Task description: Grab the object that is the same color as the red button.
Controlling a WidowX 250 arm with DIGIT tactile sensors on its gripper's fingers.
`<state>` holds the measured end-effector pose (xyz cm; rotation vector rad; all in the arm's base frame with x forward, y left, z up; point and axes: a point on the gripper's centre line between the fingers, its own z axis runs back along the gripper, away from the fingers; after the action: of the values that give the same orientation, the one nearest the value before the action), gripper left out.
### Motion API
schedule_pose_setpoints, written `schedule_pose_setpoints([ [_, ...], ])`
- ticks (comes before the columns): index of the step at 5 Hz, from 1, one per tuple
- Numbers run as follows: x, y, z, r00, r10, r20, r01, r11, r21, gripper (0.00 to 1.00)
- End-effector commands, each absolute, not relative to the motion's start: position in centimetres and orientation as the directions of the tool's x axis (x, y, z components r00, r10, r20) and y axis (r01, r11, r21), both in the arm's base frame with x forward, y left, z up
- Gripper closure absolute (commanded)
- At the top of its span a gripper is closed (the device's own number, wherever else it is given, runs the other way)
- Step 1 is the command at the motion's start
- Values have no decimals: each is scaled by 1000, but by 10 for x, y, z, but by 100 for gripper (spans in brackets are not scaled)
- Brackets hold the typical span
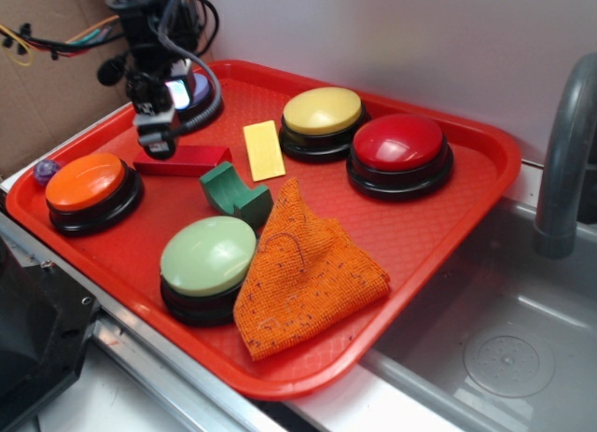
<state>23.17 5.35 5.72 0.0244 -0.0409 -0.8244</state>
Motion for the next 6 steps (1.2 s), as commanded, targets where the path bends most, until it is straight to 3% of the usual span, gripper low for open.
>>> schedule_pose_setpoints([
  [1, 243, 60, 31, 553, -833, 15, 832, 553, 49, 0],
  [3, 243, 65, 20, 556, -831, 0, 830, 555, 55, 3],
  [4, 243, 64, 20, 550, -835, -4, 833, 549, 68, 100],
  [6, 245, 57, 33, 559, -829, -26, 826, 554, 100, 100],
])
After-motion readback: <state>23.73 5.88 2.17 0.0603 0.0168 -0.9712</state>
